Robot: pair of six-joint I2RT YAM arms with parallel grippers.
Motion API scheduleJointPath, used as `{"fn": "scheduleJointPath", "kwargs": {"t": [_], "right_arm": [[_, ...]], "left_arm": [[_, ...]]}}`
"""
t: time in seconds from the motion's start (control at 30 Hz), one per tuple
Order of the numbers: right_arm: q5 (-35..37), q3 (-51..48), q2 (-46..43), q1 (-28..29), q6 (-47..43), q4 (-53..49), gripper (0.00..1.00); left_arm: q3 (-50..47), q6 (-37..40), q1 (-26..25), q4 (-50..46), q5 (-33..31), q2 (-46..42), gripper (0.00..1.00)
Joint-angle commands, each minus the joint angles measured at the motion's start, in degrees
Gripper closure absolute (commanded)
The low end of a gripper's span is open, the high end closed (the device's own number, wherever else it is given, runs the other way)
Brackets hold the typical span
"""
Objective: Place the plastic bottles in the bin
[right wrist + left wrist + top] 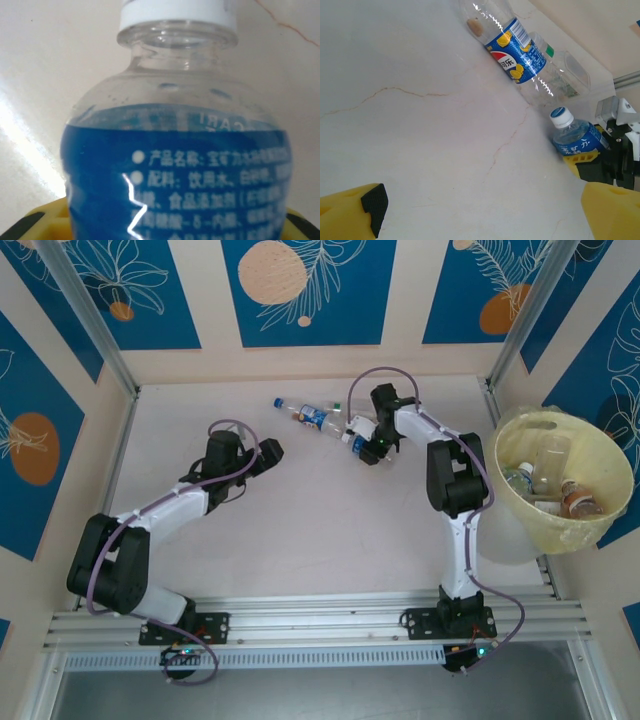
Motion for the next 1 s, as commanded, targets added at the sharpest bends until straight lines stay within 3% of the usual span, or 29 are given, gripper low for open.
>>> {"fn": "scheduleJointPath", "kwargs": {"t": [0.0,0.43,0.67,0.77,0.97], "right_arm": [[-1.8,-1.9,-7.8,0.0,5.1,1.1,0.66],[-5.4,-16.6,-37.0,0.2,21.4,5.3,0.66],[-8.1,-15.4,-49.8,-1.3,34.0,-0.4,0.65],[-9.7,-13.0,-54.9,-3.7,38.1,-5.0,0.65],[-12.1,-4.2,-59.9,-15.9,46.3,-18.9,0.66]], "left_arm": [[-1.2,-0.7,0.9,2.9,1.2,0.7,0.00],[-0.9,-1.8,1.4,5.1,3.3,2.3,0.00],[0.2,-2.6,1.4,7.1,5.8,4.7,0.00],[0.9,-2.9,1.4,7.2,7.3,5.7,0.00],[0.8,-3.5,1.4,8.6,8.1,6.7,0.00]]}}
